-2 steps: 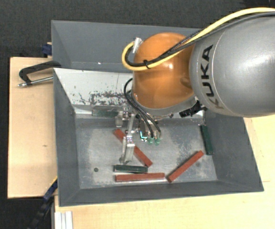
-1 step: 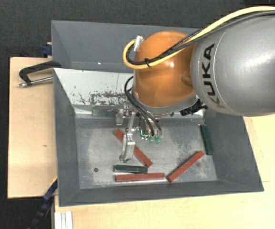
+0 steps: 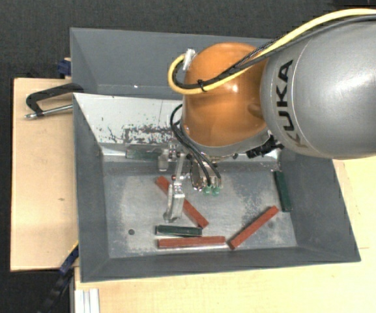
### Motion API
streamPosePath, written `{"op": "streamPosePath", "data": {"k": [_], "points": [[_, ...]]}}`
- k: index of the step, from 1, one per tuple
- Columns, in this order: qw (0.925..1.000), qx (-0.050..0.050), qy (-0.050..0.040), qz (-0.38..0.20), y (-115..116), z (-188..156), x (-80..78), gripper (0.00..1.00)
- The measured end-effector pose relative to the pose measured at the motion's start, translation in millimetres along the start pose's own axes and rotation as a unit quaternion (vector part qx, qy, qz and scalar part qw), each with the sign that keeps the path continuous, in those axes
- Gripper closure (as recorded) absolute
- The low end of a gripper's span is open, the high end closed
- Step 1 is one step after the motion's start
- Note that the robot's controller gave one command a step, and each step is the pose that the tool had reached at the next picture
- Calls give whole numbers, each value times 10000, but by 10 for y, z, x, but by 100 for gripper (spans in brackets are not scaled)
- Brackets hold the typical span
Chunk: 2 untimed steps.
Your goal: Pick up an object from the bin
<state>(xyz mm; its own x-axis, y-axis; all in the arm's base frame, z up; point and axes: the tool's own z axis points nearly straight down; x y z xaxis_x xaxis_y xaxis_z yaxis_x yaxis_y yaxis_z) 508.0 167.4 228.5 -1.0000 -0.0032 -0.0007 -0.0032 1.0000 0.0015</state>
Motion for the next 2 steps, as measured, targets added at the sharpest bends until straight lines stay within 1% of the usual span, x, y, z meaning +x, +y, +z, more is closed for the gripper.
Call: {"op": "streamPosePath", "data": {"k": [1, 2], "points": [[10000, 0, -4, -66, -289, 341, -200, 0], [9953, -4, -21, 965, -494, 973, -122, 0]]}}
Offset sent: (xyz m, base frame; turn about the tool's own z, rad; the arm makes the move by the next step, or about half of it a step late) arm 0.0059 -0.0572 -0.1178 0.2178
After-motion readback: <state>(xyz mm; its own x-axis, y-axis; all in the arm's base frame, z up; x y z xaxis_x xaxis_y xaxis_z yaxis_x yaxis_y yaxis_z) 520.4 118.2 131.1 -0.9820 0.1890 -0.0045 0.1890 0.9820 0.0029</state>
